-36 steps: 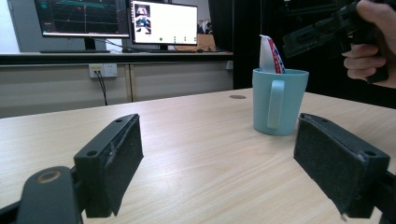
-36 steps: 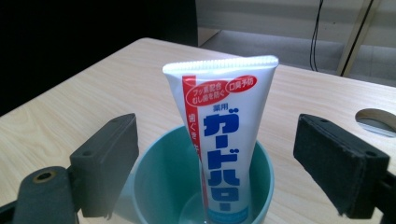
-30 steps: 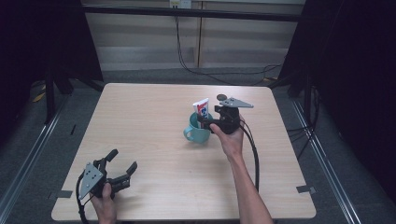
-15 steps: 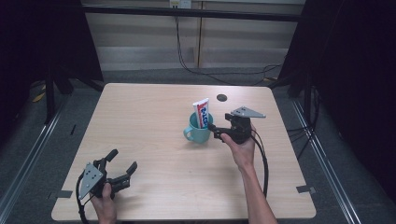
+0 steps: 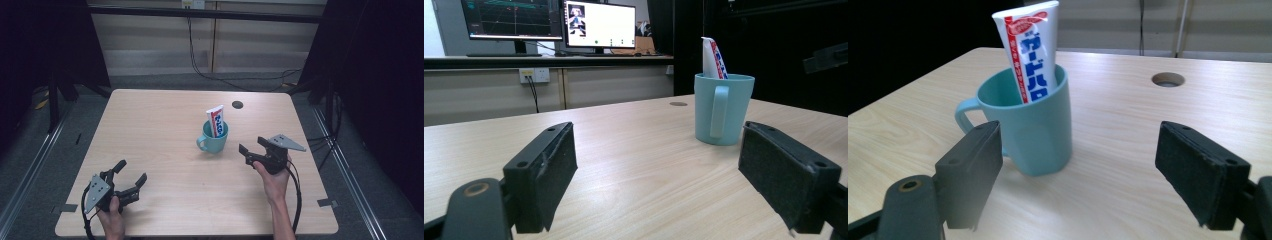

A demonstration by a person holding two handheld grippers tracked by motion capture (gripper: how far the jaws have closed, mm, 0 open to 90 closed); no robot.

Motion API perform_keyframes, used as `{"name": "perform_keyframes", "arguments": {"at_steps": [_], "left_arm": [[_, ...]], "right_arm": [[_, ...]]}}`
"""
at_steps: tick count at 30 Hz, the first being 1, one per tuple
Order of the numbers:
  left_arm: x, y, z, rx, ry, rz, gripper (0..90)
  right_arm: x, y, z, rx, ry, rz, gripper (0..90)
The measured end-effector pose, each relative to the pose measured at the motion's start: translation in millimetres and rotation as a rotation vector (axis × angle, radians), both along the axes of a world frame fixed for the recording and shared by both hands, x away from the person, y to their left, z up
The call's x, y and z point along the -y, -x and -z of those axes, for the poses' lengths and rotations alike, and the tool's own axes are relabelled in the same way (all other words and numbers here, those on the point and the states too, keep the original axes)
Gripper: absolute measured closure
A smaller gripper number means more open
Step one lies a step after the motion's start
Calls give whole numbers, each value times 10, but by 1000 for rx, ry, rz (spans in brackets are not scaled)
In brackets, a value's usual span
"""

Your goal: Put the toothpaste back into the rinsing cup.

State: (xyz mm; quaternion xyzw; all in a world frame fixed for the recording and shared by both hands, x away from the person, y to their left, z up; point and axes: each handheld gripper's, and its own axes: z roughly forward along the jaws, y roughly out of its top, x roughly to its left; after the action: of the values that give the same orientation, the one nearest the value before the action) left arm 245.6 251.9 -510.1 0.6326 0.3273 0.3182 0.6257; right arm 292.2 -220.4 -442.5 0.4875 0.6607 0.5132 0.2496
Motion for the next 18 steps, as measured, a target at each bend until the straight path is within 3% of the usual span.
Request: {"name": "perform_keyframes", "arguments": {"at_steps": [5, 8, 13, 16, 18], "left_arm": [[2, 2, 0, -1, 1, 1, 155], [2, 1, 1, -1, 2, 1, 155], [2, 0, 0, 0, 2, 0, 155], [2, 2, 0, -1, 1, 1, 155], [2, 1, 0, -1, 2, 1, 155]], "right_arm": [[98, 178, 89, 5, -22, 41, 184], [124, 258, 170, -10, 15, 63, 186], [122, 392, 351, -33, 32, 76, 193], [135, 467, 435, -16, 16, 106, 196], [119, 487, 489, -38, 56, 125, 192]]}}
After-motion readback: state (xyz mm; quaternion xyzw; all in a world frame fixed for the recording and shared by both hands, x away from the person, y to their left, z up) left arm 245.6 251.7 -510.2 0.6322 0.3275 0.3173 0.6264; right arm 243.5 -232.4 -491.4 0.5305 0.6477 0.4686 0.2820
